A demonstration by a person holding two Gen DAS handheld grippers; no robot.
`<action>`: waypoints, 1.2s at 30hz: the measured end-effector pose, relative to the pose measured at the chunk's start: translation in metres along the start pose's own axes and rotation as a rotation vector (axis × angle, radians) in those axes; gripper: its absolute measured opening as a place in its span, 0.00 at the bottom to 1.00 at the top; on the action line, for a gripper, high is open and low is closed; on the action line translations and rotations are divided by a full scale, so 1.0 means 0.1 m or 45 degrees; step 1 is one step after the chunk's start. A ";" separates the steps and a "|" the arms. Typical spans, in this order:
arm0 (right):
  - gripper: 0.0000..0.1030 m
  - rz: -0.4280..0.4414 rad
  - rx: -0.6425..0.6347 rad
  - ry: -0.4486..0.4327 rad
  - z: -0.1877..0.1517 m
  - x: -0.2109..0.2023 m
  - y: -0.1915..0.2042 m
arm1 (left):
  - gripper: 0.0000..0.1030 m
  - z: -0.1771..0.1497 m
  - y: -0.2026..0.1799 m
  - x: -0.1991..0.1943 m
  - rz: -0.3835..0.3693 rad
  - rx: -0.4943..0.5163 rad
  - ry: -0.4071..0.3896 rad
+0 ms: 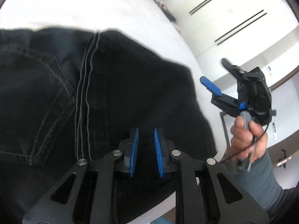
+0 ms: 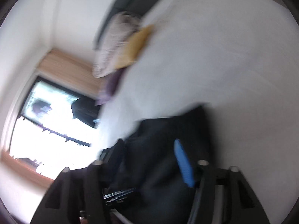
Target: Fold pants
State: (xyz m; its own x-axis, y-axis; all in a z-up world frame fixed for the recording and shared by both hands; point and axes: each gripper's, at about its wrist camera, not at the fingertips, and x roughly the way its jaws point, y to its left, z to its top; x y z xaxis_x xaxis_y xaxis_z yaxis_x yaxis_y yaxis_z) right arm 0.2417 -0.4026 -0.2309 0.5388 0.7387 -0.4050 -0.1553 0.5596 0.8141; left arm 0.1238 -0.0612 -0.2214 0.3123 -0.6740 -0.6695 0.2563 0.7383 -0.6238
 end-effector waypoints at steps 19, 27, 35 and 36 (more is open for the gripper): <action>0.75 0.166 0.265 0.152 -1.06 -0.18 -0.36 | 0.16 -0.17 0.42 -0.20 -0.026 -0.084 -0.091; 0.83 0.155 0.194 0.034 -0.93 -0.67 -0.13 | 0.16 -0.13 0.41 -0.12 -0.017 -0.085 -0.120; 0.58 -0.033 0.116 0.210 -1.14 -0.07 -0.20 | 0.17 -0.27 0.35 -0.83 0.030 -0.109 -0.241; 0.59 -0.007 0.144 0.196 -1.14 -0.13 -0.19 | 0.17 -0.31 0.37 -0.99 0.034 -0.116 -0.289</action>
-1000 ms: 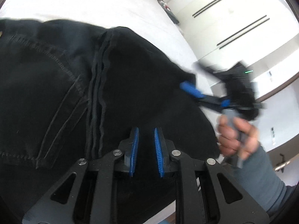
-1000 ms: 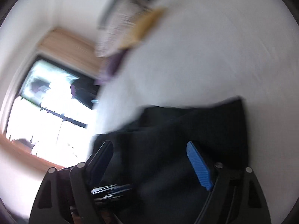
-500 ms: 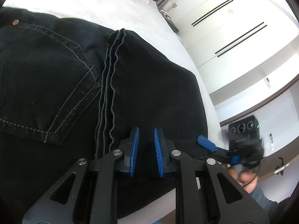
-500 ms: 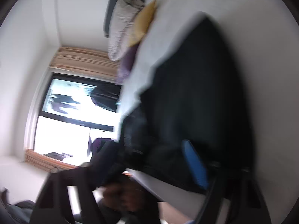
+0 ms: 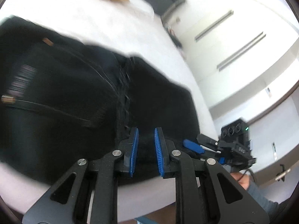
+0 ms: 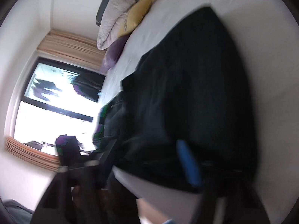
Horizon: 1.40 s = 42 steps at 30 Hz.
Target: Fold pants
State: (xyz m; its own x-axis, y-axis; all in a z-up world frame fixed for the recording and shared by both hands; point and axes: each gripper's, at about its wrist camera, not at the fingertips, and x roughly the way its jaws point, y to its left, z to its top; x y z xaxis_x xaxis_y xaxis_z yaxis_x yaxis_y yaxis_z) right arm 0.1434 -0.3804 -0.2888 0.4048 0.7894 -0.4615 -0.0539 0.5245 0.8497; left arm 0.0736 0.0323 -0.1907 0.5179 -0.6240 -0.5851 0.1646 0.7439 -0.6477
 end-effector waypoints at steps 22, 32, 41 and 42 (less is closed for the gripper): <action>0.78 0.020 0.013 -0.020 -0.13 -0.03 0.51 | 0.74 -0.17 1.74 -1.08 -0.020 -0.601 -0.441; 0.78 0.007 0.009 0.005 -0.18 0.11 0.60 | 0.72 0.07 1.77 -0.95 -0.101 -0.604 -0.522; 0.78 0.014 -0.001 0.003 -0.18 0.13 0.63 | 0.17 0.14 1.91 -0.78 -0.066 -0.687 -0.476; 0.78 0.008 -0.001 -0.003 -0.17 0.13 0.63 | 0.16 0.13 1.93 -0.77 -0.063 -0.705 -0.473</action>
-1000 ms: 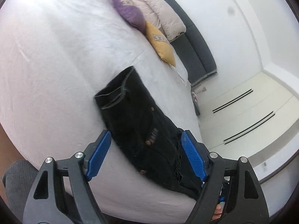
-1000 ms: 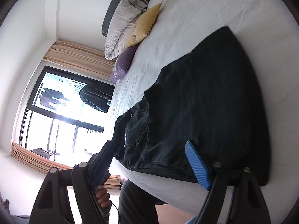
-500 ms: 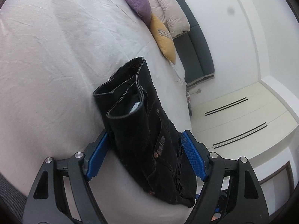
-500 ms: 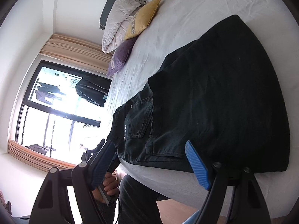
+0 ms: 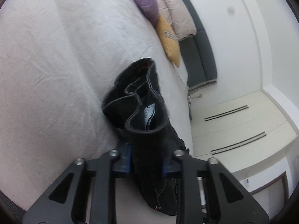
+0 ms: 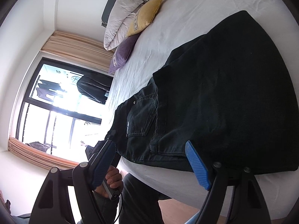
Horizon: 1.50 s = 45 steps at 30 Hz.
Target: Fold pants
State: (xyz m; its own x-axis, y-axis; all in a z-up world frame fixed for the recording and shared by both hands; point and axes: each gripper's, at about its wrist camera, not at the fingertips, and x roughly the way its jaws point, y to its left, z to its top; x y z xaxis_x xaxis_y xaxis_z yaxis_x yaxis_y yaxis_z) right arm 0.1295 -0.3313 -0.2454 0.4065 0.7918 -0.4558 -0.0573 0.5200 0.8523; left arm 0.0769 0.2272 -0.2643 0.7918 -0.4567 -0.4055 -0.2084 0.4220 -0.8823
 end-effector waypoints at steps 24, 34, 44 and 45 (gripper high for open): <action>0.77 -0.230 -0.117 0.079 0.22 0.44 -0.11 | 0.10 -0.08 -0.39 -0.06 0.067 0.135 -0.056; 0.77 -0.054 0.135 0.014 0.38 0.16 -0.36 | 0.10 -0.84 -2.26 0.30 0.088 0.953 -0.005; 1.00 0.228 0.314 -0.177 0.70 -0.74 -0.77 | 0.10 -2.46 -2.66 1.34 0.078 1.381 0.394; 1.00 0.221 0.335 -0.153 0.71 -0.74 -0.82 | 0.10 -2.54 -2.63 1.37 0.093 1.403 0.402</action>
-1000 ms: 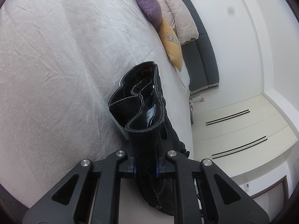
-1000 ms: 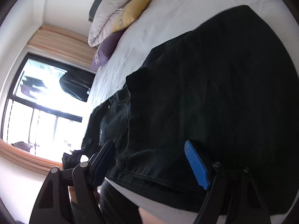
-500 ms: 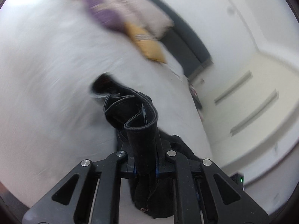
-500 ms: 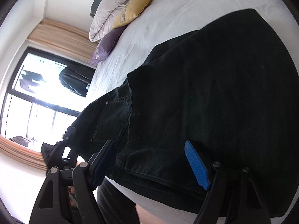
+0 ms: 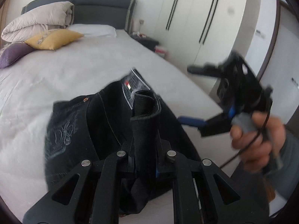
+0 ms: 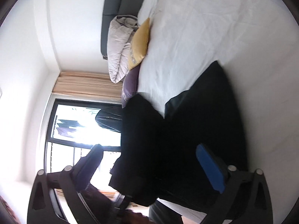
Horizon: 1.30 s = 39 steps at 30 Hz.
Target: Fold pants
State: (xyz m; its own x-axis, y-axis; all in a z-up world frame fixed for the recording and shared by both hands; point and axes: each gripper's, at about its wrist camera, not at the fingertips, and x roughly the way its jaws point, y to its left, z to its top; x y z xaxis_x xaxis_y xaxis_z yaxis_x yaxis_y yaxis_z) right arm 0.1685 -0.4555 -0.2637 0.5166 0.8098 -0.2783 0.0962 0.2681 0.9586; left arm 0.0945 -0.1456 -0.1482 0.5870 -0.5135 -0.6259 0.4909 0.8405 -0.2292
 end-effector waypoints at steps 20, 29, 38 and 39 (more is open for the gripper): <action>0.22 -0.317 -0.409 0.304 0.27 0.46 0.39 | 0.10 -0.20 -1.06 0.41 0.251 0.527 0.045; 0.18 -0.352 -0.425 0.259 0.33 0.00 0.14 | 0.10 -0.25 -1.42 0.78 0.220 0.658 0.077; 0.19 -0.405 -0.353 0.235 0.45 0.11 -0.32 | 0.23 -0.44 -1.47 1.33 0.258 0.736 0.200; 0.21 -0.389 -0.331 0.230 0.45 0.08 -0.35 | 0.23 -0.45 -1.45 1.32 0.259 0.734 0.198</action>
State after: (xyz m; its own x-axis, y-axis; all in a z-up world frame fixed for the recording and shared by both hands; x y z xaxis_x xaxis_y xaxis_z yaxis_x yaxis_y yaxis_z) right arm 0.2078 -0.4823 -0.2969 0.3380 0.7451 -0.5749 -0.0082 0.6132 0.7899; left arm 0.0718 -0.3280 -0.2310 0.6259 -0.2859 -0.7256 0.6729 0.6683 0.3170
